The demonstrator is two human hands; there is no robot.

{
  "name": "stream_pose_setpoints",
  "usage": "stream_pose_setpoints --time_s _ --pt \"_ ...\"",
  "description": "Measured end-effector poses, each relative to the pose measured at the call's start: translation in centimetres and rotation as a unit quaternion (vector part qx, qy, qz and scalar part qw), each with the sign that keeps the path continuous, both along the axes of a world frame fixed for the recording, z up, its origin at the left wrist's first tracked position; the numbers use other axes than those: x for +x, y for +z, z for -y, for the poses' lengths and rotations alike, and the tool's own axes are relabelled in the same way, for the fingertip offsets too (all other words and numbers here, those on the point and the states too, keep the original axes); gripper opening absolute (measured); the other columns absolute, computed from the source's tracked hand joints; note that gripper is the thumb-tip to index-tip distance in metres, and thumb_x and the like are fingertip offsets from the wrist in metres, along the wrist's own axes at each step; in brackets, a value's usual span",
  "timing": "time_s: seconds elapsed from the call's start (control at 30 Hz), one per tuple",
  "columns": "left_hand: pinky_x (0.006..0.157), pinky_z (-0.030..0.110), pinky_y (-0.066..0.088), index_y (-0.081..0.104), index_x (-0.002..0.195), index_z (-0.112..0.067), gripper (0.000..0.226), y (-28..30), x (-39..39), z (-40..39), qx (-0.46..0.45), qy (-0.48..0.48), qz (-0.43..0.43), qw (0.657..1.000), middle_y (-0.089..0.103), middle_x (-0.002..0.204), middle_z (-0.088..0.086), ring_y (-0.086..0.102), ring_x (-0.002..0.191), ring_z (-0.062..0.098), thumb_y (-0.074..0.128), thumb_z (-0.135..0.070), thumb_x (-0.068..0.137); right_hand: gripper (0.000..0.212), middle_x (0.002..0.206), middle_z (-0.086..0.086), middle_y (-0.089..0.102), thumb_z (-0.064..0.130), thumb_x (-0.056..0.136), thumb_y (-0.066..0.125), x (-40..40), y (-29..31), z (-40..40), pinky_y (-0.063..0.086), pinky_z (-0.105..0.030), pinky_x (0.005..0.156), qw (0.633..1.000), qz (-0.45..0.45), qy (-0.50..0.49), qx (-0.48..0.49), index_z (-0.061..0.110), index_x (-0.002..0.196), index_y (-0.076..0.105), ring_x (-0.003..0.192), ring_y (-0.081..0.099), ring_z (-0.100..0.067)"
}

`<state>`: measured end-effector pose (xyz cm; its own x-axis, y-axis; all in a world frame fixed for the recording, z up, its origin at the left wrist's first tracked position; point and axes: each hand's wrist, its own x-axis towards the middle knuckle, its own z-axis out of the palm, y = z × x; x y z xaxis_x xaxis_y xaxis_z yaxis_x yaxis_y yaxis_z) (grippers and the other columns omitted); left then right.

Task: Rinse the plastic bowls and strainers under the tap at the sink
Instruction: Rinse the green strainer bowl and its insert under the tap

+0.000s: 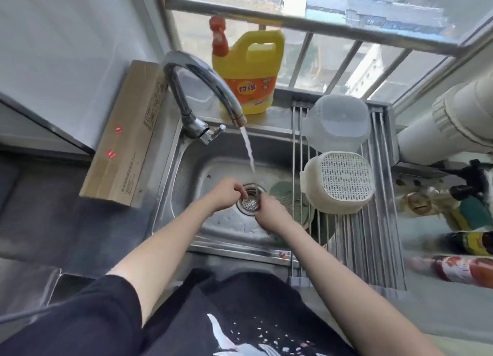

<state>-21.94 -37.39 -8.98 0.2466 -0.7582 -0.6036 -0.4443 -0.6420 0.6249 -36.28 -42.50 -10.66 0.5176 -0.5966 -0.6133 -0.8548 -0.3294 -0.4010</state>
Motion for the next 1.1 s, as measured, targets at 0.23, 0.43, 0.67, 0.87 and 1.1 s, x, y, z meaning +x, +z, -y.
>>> stream_pose_setpoints --time_s 0.23,0.43,0.67,0.87,1.1 --pt "0.069 0.02 0.053 0.069 0.092 -0.005 0.031 -3.0 5.3 -5.7 0.023 0.14 -0.033 0.989 0.067 0.092 0.011 0.063 0.086 0.024 0.04 0.006 0.087 0.044 0.135 -0.024 0.049 0.022 0.102 0.033 -0.6 -7.2 -0.7 0.04 -0.033 0.098 0.987 -0.145 -0.046 0.053 -0.008 0.133 0.043 0.124 0.049 -0.035" --pt "0.055 0.008 0.046 0.068 0.097 0.001 0.032 -4.2 7.1 -8.1 0.023 0.176 -0.041 0.983 0.065 0.09 0.011 0.059 0.071 0.012 0.037 0.008 0.087 0.041 0.124 -0.02 0.059 0.032 0.096 0.047 -1.2 -9.6 -1.4 0.047 -0.035 0.09 0.98 -0.178 -0.081 0.025 0.001 0.121 0.055 0.114 0.057 -0.034" --pt "0.058 0.019 0.041 0.066 0.092 -0.012 0.03 -2.7 7.4 -7.4 0.038 0.112 -0.064 0.991 0.067 0.091 0.002 0.061 0.074 0.013 0.039 -0.001 0.089 0.025 0.106 -0.014 0.067 0.023 0.095 0.051 -0.2 -6.5 -1.6 0.046 -0.031 0.077 0.974 -0.165 -0.144 -0.055 0.006 0.103 0.067 0.101 0.063 -0.032" --pt "0.058 0.022 0.046 0.06 0.102 -0.008 0.021 -0.5 6.5 -6.2 0.078 0.135 -0.123 0.98 0.062 0.095 0.007 0.059 0.075 0.016 0.041 -0.01 0.096 0.027 0.093 -0.015 0.07 0.024 0.094 0.05 -0.1 -2.9 -2.7 0.043 -0.029 0.066 0.984 -0.101 -0.064 -0.135 0.006 0.095 0.07 0.09 0.065 -0.032" --pt "0.07 0.037 0.059 0.035 0.138 -0.018 0.071 0.6 4.9 -4.4 0.166 0.168 -0.289 0.928 0.059 0.117 0.023 0.07 0.083 0.032 0.053 -0.062 0.085 0.022 0.099 -0.004 0.065 0.026 0.097 0.045 0.1 -0.4 -4.6 0.036 -0.031 0.06 0.974 0.017 0.086 -0.21 0.013 0.091 0.062 0.087 0.064 -0.029"
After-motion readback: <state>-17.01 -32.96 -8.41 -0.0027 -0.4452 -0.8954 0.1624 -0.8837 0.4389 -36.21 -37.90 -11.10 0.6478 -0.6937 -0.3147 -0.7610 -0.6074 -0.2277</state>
